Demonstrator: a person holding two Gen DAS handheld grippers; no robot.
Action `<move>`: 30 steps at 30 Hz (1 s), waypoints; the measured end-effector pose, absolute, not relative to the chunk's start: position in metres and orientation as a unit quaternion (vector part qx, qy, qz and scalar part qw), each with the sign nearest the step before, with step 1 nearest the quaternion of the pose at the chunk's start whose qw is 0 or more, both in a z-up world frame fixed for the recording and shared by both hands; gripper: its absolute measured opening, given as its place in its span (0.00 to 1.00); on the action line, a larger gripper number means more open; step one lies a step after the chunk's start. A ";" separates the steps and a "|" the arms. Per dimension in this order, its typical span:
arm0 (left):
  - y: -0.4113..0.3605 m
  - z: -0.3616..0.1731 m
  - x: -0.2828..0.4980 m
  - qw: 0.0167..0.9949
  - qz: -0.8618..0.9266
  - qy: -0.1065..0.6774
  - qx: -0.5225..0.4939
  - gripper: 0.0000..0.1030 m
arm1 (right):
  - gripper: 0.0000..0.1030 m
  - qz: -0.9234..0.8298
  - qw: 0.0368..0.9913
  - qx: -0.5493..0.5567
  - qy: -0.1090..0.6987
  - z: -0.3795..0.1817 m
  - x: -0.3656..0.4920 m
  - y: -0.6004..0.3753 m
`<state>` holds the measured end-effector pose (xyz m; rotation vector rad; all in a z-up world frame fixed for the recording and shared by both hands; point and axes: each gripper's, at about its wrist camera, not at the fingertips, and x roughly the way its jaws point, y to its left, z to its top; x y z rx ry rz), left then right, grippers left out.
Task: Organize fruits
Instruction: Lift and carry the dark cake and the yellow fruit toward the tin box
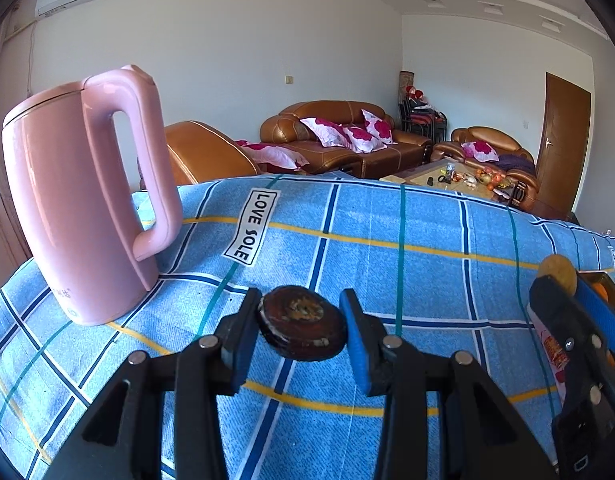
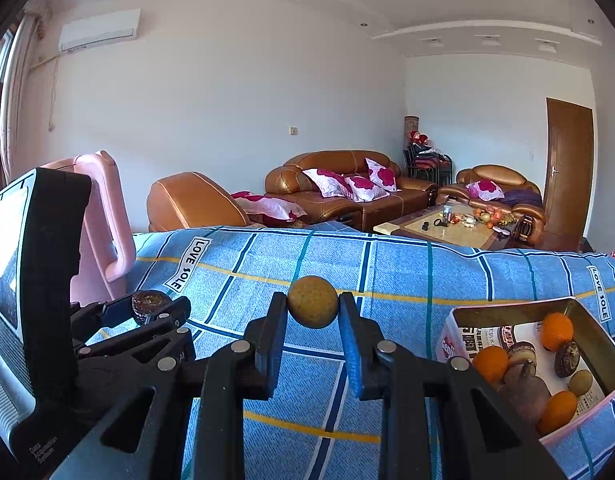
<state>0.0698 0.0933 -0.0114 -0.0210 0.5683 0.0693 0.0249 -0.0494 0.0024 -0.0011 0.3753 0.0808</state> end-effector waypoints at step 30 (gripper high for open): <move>0.072 -0.004 0.018 0.971 0.034 0.238 -0.001 0.40 | 0.28 0.019 0.983 -0.004 0.180 0.004 -0.018 -0.069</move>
